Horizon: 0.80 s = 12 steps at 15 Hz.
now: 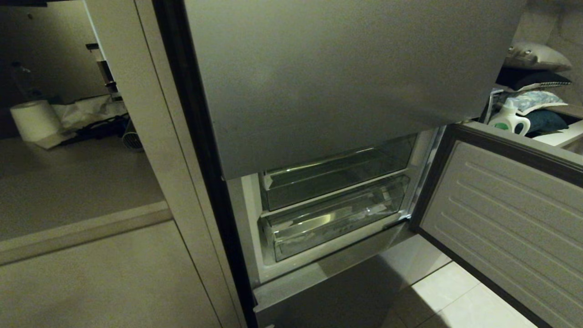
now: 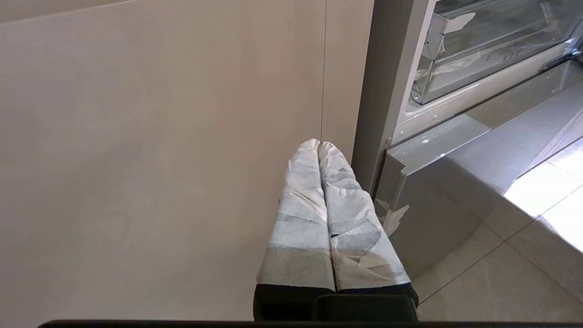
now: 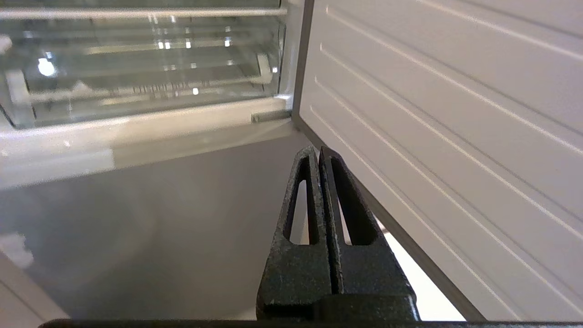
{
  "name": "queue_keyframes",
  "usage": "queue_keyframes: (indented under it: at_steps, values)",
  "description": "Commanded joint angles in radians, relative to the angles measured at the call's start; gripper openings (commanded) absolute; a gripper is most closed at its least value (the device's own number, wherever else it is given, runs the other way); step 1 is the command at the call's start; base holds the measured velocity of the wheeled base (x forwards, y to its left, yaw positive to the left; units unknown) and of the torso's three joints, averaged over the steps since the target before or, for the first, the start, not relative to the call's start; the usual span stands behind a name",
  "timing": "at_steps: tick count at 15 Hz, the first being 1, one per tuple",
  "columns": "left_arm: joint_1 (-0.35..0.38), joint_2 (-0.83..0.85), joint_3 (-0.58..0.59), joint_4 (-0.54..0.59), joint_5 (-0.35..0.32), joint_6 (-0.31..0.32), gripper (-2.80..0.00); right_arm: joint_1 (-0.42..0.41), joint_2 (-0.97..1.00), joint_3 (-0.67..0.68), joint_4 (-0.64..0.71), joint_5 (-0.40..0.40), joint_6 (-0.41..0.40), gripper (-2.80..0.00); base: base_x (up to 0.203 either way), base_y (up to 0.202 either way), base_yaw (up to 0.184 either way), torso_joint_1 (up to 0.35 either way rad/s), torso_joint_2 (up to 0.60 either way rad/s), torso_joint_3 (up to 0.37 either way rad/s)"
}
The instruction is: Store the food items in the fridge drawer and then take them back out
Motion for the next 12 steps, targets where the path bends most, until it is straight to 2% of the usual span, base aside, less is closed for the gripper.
queue_keyframes:
  at_steps: [1,3,12]
  values:
    - [0.000,0.001,0.000,0.000,0.000,0.001,-2.80,0.000,-0.030,0.031,-0.003,0.000,0.027,-2.80,0.000,0.000,0.000,0.000,0.00,0.000]
    - [0.000,0.001,0.000,0.000,0.000,0.001,-2.80,0.000,-0.030,0.034,-0.012,-0.010,0.094,-2.80,0.000,0.000,0.000,0.000,0.00,0.000]
    - [0.000,0.001,0.000,0.000,0.000,-0.001,-2.80,0.000,-0.030,0.034,-0.013,-0.010,0.093,-2.80,0.000,0.000,0.000,0.000,0.00,0.000]
